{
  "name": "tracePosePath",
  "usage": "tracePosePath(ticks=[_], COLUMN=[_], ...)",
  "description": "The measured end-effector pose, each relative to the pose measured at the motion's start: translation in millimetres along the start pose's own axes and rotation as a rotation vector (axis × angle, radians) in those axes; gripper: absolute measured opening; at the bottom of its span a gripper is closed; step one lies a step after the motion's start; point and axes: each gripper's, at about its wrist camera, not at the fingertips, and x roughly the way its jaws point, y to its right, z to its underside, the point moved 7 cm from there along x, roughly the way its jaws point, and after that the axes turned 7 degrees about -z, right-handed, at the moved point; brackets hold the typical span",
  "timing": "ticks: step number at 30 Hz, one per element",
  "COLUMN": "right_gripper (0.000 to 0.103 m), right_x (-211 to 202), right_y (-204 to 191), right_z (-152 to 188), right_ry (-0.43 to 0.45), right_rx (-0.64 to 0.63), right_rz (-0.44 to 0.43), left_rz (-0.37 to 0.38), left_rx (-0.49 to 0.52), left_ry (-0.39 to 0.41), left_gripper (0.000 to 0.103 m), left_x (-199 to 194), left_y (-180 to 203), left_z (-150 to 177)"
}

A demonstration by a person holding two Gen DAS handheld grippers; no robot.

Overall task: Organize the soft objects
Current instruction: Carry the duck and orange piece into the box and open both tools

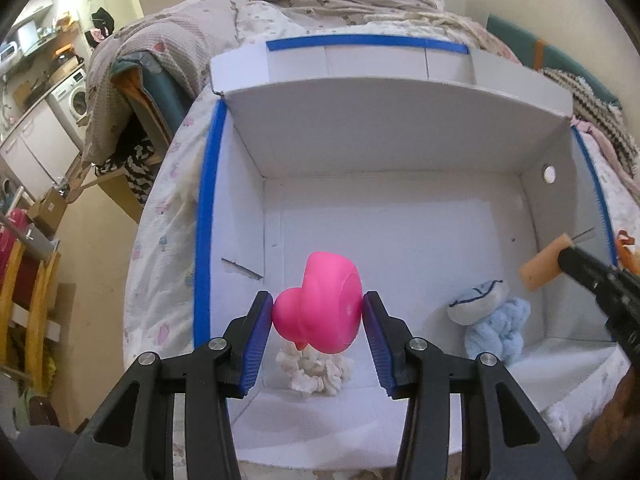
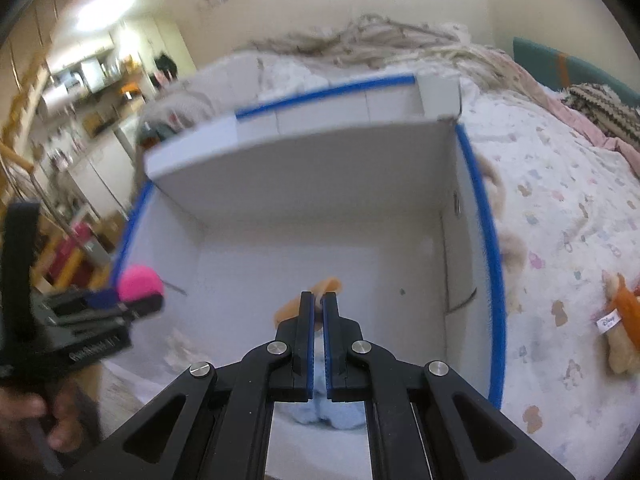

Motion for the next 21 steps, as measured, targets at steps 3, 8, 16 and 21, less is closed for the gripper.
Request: tracePosePath(ticks=[3,8,16,21], right_gripper=[0.005,0.006,0.006,0.036], right_x=[12.0,17.4,11.2,12.1], right_y=[1.0,2.0,5.6,5.3], right_z=[9.1,14.8,11.8,11.5], right_ry=[-0.055,-0.079,-0.042,-0.046], right_rx=[0.003,-0.001,0.045,0.074], right_rz=[0.012,0.019,-0.02,-0.041], left_rz=[-0.011,-0.02,-0.021,-0.02], left_rx=[0.023,0.044,0.005,0.0], left_ry=[-0.012,-0.055,-0.126,-0.127], left_gripper=[0.042,0.042,0.043,0.043], left_x=[9.4,25.9,48.1,53.2], left_y=[7.6,18.4,20.2,18.1], left_z=[-0.8,3.8,7.9,2.1])
